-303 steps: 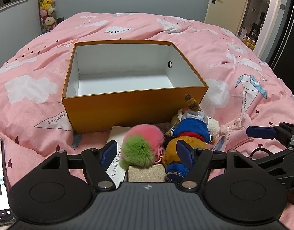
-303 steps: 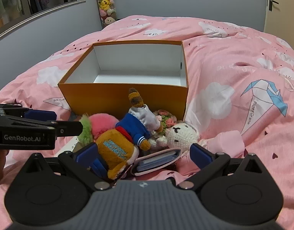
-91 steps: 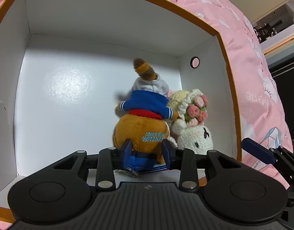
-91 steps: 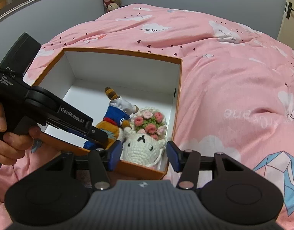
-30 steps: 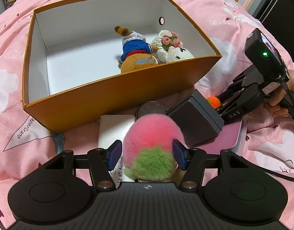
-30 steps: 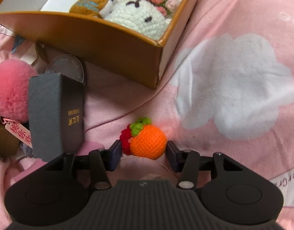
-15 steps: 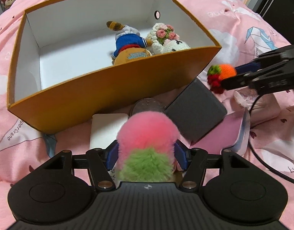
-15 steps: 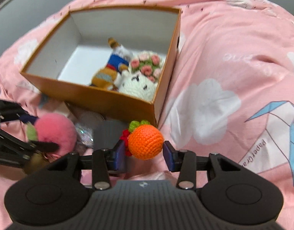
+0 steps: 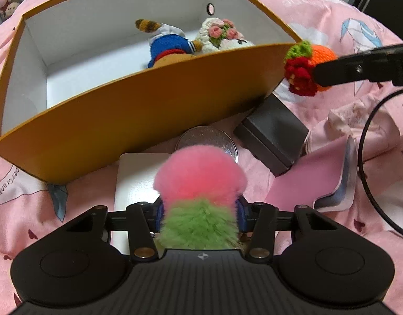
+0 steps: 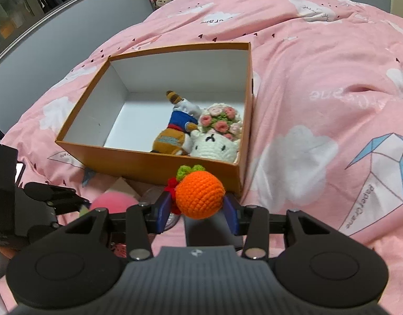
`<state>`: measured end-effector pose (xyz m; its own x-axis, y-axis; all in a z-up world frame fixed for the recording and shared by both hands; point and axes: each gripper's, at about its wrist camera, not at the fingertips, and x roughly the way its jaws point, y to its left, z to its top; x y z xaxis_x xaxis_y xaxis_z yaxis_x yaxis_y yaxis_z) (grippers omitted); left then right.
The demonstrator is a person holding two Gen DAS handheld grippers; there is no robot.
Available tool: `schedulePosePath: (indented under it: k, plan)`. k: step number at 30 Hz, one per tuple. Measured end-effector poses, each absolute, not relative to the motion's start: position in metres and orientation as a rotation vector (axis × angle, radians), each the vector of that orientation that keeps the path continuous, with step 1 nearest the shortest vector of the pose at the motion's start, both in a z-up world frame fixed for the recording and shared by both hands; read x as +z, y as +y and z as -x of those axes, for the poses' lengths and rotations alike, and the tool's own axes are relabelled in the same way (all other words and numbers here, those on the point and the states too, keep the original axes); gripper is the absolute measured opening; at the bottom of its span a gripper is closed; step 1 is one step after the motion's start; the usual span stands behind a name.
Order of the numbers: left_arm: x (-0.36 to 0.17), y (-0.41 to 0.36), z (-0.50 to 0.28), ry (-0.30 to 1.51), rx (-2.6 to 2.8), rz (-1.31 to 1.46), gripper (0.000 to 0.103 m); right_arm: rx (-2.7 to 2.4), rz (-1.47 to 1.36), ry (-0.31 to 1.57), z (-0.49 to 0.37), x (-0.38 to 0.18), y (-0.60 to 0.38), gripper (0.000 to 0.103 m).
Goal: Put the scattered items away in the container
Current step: 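Carry the pompom and orange fruit into the box and release both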
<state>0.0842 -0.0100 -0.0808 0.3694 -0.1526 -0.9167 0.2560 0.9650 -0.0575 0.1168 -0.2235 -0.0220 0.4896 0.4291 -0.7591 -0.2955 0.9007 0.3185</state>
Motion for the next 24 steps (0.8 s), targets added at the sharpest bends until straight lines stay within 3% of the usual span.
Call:
schedulePosePath:
  k: [11, 24]
  plan:
    - [-0.064, 0.001, -0.075, 1.085, -0.246, -0.026, 0.049, 0.444, -0.158, 0.928, -0.109, -0.013, -0.219, 0.046]
    - [0.004, 0.029, -0.061, 0.889, -0.255, 0.142, 0.049, 0.462, -0.172, 0.847, -0.106, 0.006, -0.212, 0.046]
